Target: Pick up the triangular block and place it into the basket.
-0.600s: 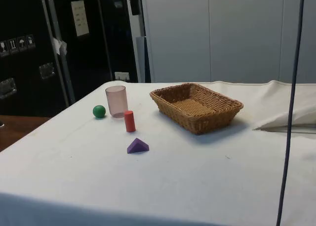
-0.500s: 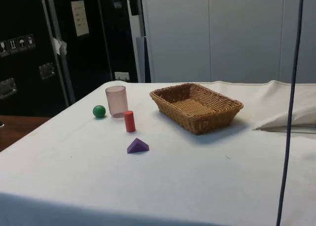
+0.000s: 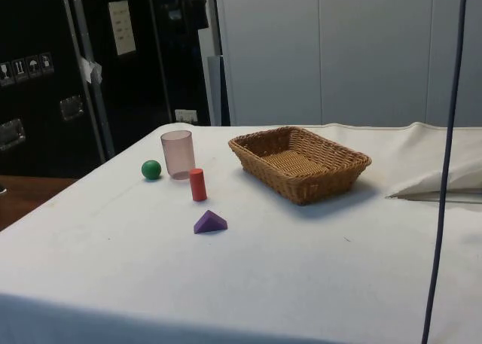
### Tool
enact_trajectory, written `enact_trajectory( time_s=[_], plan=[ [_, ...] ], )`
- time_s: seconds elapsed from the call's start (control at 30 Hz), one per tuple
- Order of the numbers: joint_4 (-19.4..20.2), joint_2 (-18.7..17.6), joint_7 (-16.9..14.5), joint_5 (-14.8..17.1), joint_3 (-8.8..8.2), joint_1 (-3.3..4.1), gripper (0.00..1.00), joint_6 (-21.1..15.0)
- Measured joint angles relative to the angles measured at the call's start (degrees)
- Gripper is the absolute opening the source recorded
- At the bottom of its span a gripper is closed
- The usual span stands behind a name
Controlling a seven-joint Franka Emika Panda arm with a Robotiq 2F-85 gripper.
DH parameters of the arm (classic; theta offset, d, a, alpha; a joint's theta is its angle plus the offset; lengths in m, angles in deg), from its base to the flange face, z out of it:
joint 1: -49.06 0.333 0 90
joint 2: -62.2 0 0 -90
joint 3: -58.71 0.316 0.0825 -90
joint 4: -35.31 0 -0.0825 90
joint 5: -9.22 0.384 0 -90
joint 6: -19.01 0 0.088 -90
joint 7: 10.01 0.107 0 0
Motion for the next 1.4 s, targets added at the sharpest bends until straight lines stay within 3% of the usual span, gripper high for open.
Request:
enact_trajectory(
  time_s=[0.3, 0.47, 1.0, 1.4],
  plan=[
    [3.6, 1.5, 1.8, -1.6, 1.83, 0.17, 1.0, -3.7],
    [8.1, 3.4, 2.5, -1.9, 2.75, 0.17, 1.0, -7.8],
    [17.8, 5.8, 2.1, -2.0, 4.35, 0.17, 1.0, -18.6],
    [22.6, 6.1, 0.7, -2.3, 4.93, 0.17, 1.0, -25.4]
  ],
)
